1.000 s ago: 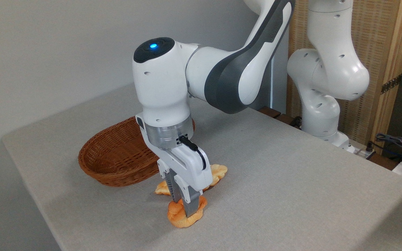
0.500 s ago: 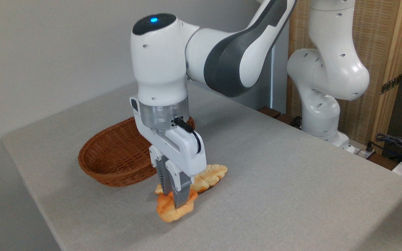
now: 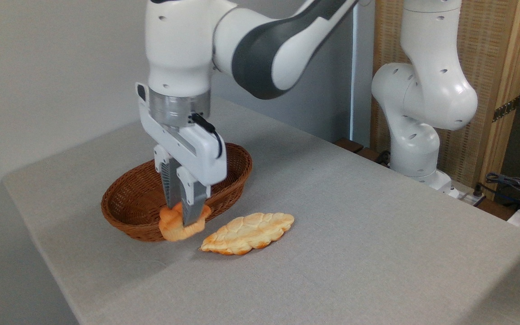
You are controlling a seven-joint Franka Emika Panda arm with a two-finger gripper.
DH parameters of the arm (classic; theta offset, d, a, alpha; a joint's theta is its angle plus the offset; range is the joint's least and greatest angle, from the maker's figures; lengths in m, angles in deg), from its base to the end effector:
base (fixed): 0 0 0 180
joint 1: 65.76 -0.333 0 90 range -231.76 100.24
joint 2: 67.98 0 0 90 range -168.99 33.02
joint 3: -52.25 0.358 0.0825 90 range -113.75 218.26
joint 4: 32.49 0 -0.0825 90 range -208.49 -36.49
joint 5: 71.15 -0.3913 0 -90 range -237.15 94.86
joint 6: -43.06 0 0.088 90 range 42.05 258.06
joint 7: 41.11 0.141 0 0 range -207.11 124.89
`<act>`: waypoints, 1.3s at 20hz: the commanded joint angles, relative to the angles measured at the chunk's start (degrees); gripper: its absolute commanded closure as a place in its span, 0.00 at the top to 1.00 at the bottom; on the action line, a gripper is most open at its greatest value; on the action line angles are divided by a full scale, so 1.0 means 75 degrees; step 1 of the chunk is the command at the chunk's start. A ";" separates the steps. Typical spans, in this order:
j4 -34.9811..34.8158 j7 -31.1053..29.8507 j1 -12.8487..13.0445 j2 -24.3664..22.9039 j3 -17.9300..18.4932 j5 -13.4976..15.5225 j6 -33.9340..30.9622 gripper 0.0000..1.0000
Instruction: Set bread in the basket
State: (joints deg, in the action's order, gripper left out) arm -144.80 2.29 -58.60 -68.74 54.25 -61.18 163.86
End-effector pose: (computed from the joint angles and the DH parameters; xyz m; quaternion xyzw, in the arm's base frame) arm 0.5784 -0.0654 0.5011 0.9209 -0.3733 0.1015 0.0476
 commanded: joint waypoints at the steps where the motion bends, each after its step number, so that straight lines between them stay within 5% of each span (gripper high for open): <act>1: 0.0115 -0.0710 0.0006 -0.0040 -0.0523 0.0194 0.0054 0.43; 5: 0.0186 -0.1437 0.0018 -0.0005 -0.0992 0.0207 0.0065 0.47; 10: 0.0186 -0.1977 0.0018 0.0042 -0.1438 0.0124 0.0089 0.99; 26: 0.0175 -0.2013 0.0006 0.0030 -0.1544 0.0113 0.0030 1.00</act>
State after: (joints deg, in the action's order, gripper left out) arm -143.70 -12.02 -58.41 -68.48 42.49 -60.90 163.86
